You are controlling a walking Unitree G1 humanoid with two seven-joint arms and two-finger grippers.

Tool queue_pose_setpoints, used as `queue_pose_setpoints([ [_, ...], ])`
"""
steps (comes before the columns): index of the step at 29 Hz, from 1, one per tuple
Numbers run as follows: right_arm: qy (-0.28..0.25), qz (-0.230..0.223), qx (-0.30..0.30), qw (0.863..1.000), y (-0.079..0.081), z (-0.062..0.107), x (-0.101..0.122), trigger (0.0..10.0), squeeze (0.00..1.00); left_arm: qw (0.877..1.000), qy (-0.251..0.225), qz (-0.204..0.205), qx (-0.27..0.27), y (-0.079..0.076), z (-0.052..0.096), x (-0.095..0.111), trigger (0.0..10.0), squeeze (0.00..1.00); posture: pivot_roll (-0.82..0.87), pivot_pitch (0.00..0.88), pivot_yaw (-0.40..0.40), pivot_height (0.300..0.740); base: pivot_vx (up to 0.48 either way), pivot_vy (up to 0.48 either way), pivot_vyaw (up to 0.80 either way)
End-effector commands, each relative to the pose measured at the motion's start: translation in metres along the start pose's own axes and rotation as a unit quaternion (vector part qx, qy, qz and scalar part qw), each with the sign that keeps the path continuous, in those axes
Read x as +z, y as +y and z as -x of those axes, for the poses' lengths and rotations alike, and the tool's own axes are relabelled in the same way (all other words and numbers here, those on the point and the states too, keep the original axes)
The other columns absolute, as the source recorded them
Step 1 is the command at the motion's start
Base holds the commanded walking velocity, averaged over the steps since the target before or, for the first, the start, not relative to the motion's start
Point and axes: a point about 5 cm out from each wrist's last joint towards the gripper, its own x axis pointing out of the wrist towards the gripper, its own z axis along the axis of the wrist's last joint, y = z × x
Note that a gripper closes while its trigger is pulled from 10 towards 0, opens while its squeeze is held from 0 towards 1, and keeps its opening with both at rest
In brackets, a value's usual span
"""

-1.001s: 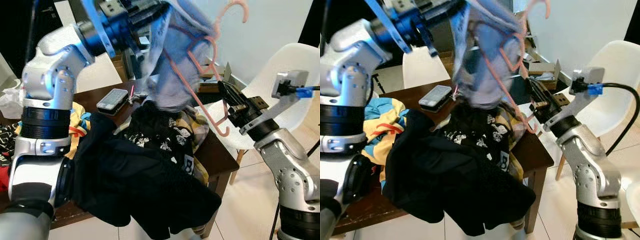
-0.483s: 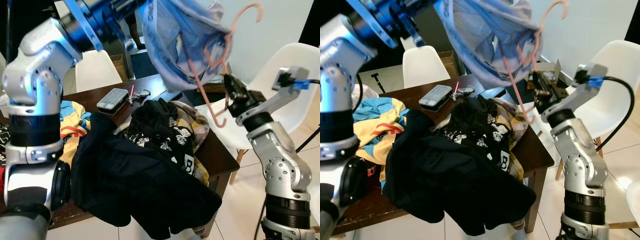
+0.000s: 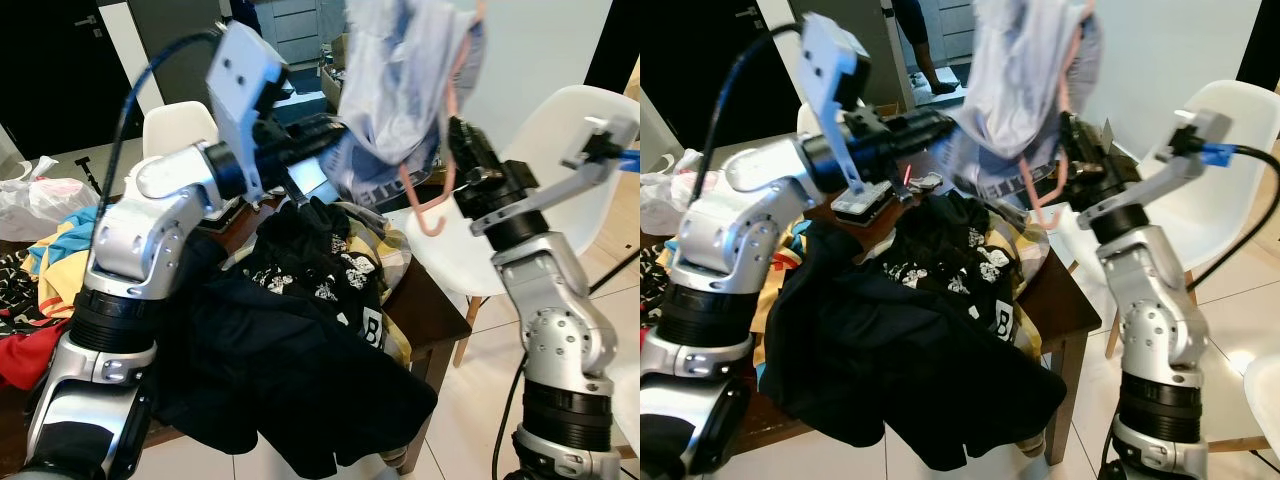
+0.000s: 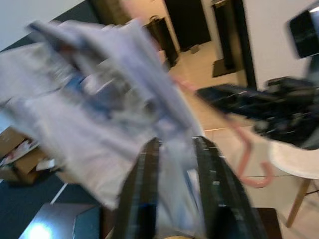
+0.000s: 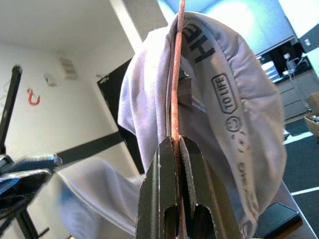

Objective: Hang hanger

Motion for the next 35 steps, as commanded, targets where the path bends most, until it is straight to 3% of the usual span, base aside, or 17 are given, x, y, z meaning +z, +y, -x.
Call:
queue_pose_setpoints([
  [1, -0.012, 0.004, 0.023, 1.0, 0.009, -0.004, 0.004, 10.0, 0.0, 1.0, 0.012, 0.006, -0.005, -0.001, 0.004, -0.004, 10.0, 1.0, -0.05, 0.0, 0.086, 0.71, 0.0, 0.0, 0.0],
  [3, -0.009, 0.01, 0.039, 0.999, 0.013, -0.005, 0.003, 10.0, 0.0, 0.998, 0.032, 0.008, -0.048, -0.013, 0.007, -0.008, 10.0, 1.0, -0.05, 0.0, 0.086, 0.71, 0.0, 0.0, 0.0],
  [8, -0.007, 0.012, 0.048, 0.999, 0.014, -0.005, 0.003, 10.0, 0.0, 0.997, 0.047, 0.0, -0.067, -0.015, 0.011, -0.011, 10.0, 1.0, -0.05, 0.0, 0.086, 0.71, 0.0, 0.0, 0.0],
  [10, -0.005, 0.015, 0.058, 0.998, 0.016, -0.005, 0.003, 10.0, 0.0, 0.996, 0.054, -0.016, -0.075, -0.01, 0.019, -0.008, 10.0, 1.0, -0.04, 0.0, 0.083, 0.71, 0.0, 0.0, 0.0],
  [11, -0.003, 0.019, 0.07, 0.997, 0.018, -0.003, 0.003, 10.0, 0.0, 0.996, 0.052, -0.039, -0.061, 0.001, 0.027, 0.001, 10.0, 1.0, -0.04, 0.0, 0.081, 0.71, 0.0, 0.0, 0.0],
  [18, -0.001, 0.021, 0.077, 0.997, 0.019, -0.002, 0.003, 10.0, 0.0, 0.996, 0.048, -0.054, -0.049, 0.008, 0.032, 0.008, 10.0, 1.0, -0.04, 0.0, 0.081, 0.71, 0.0, 0.0, 0.0],
  [19, 0.001, 0.026, 0.109, 0.994, 0.021, 0.006, 0.005, 10.0, 0.0, 0.992, 0.021, -0.116, 0.047, 0.034, 0.039, 0.03, 10.0, 0.68, -0.03, 0.0, 0.076, 0.71, 0.0, 0.0, 0.0],
  [21, 0.001, 0.026, 0.109, 0.994, 0.021, 0.006, 0.005, 10.0, 0.0, 0.992, 0.021, -0.116, 0.047, 0.034, 0.039, 0.03, 10.0, 0.68, -0.03, 0.0, 0.076, 0.71, 0.0, 0.0, 0.0],
  [22, 0.004, 0.029, 0.136, 0.99, 0.023, 0.014, 0.007, 10.0, 0.0, 0.977, -0.006, -0.17, 0.128, 0.052, 0.044, 0.048, 10.0, 0.0, -0.03, 0.0, 0.075, 0.71, 0.0, 0.0, 0.0],
  [24, 0.014, 0.036, 0.181, 0.983, 0.026, 0.028, 0.01, 10.0, 0.0, 0.949, -0.059, -0.216, 0.222, 0.066, 0.049, 0.068, 10.0, 0.0, -0.04, 0.0, 0.076, 0.71, 0.0, 0.0, 0.0],
  [28, 0.019, 0.038, 0.193, 0.98, 0.027, 0.032, 0.011, 10.0, 0.0, 0.946, -0.07, -0.215, 0.232, 0.065, 0.049, 0.069, 10.0, 0.0, -0.04, 0.0, 0.076, 0.71, 0.0, 0.0, 0.0],
  [29, 0.028, 0.044, 0.193, 0.98, 0.025, 0.036, 0.009, 10.0, 0.0, 0.934, -0.085, -0.222, 0.265, 0.071, 0.053, 0.075, 10.0, 0.0, -0.05, 0.0, 0.082, 0.71, 0.0, 0.0, 0.0],
  [31, 0.029, 0.046, 0.193, 0.98, 0.025, 0.037, 0.009, 10.0, 0.0, 0.93, -0.088, -0.228, 0.276, 0.073, 0.054, 0.077, 10.0, 0.0, -0.05, 0.0, 0.082, 0.71, 0.0, 0.0, 0.0],
  [35, 0.029, 0.044, 0.201, 0.978, 0.027, 0.039, 0.009, 10.0, 0.0, 0.924, -0.056, -0.248, 0.285, 0.077, 0.055, 0.067, 10.0, 0.0, -0.05, 0.0, 0.085, 0.71, 0.0, 0.0, 0.0],
])
